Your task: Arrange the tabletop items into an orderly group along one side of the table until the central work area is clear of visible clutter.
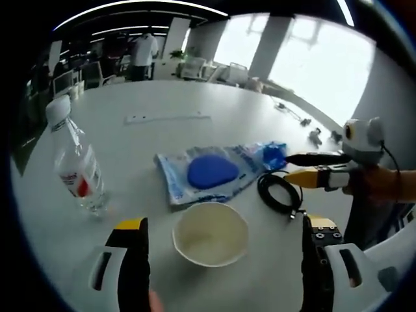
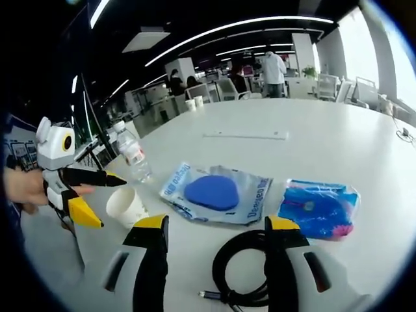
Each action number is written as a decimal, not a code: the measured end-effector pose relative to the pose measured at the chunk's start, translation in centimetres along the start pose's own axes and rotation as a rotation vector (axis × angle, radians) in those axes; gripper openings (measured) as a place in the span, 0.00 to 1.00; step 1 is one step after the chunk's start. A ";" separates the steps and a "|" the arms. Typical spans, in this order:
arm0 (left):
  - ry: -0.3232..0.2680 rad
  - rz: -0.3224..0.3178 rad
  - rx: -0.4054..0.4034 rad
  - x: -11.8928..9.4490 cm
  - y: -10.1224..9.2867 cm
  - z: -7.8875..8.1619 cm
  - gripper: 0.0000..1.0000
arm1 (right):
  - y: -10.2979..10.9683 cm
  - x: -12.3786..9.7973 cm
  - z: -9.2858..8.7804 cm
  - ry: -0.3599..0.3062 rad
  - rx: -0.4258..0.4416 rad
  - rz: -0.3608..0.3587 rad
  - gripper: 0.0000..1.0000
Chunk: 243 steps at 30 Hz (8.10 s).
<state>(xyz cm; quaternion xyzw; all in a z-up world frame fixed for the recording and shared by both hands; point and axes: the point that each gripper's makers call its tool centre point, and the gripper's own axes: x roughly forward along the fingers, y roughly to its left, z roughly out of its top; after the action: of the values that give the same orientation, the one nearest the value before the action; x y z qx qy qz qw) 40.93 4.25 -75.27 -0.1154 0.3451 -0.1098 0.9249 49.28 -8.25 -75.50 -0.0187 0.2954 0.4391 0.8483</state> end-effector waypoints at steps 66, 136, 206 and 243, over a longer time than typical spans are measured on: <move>-0.011 -0.003 0.054 0.0 2.4 -2.4 0.44 | 11.8 6.2 -1.8 0.160 -0.350 0.382 0.32; -0.127 0.285 -0.155 3.6 10.8 5.4 0.44 | 2.4 -3.9 -7.0 0.033 0.145 0.087 0.36; -0.181 0.286 -0.171 3.8 10.3 4.8 0.55 | 2.1 -4.1 -7.7 0.037 0.196 0.079 0.36; -0.397 0.169 -0.051 -1.0 5.5 11.1 0.80 | 1.1 -5.3 -6.1 -0.026 0.196 0.064 0.37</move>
<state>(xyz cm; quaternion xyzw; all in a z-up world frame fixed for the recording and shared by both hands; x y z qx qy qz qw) 48.20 11.27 -68.05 -0.1287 0.1672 0.0019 0.9775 43.17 -13.26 -77.59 0.0797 0.3266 0.4352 0.8352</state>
